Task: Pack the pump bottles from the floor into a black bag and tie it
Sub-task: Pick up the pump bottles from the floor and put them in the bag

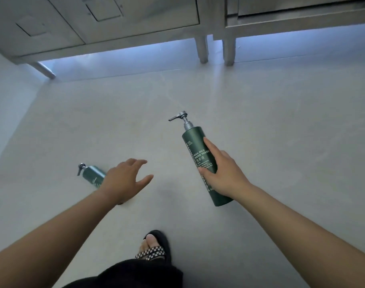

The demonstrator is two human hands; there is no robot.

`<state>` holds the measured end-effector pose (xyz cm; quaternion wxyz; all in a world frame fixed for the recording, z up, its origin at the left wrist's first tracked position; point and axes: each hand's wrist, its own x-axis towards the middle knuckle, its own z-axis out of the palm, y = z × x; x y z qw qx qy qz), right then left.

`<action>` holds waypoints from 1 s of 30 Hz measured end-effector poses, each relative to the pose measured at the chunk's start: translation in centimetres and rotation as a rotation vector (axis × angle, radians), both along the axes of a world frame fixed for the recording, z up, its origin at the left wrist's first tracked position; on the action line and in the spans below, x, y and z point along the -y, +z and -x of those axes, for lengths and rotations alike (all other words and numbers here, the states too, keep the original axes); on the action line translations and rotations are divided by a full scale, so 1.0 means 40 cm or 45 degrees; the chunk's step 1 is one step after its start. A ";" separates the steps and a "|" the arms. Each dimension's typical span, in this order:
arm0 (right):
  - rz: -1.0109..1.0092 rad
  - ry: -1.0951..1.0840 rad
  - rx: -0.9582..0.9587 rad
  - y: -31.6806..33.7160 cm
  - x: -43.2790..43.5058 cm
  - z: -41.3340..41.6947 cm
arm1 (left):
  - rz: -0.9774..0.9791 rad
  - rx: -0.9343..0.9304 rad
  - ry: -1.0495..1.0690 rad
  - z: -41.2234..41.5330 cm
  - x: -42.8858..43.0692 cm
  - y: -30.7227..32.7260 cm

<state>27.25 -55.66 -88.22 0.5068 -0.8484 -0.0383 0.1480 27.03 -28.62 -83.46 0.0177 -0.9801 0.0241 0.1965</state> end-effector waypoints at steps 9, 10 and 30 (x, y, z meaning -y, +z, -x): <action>0.104 0.082 -0.002 -0.030 -0.213 -0.059 | 0.194 0.029 0.072 0.019 -0.307 -0.064; 0.113 0.093 -0.002 -0.033 -0.232 -0.062 | 0.205 0.031 0.081 0.023 -0.335 -0.072; 0.214 0.149 -0.081 -0.116 -0.305 -0.079 | 0.289 -0.076 0.081 -0.025 -0.437 -0.272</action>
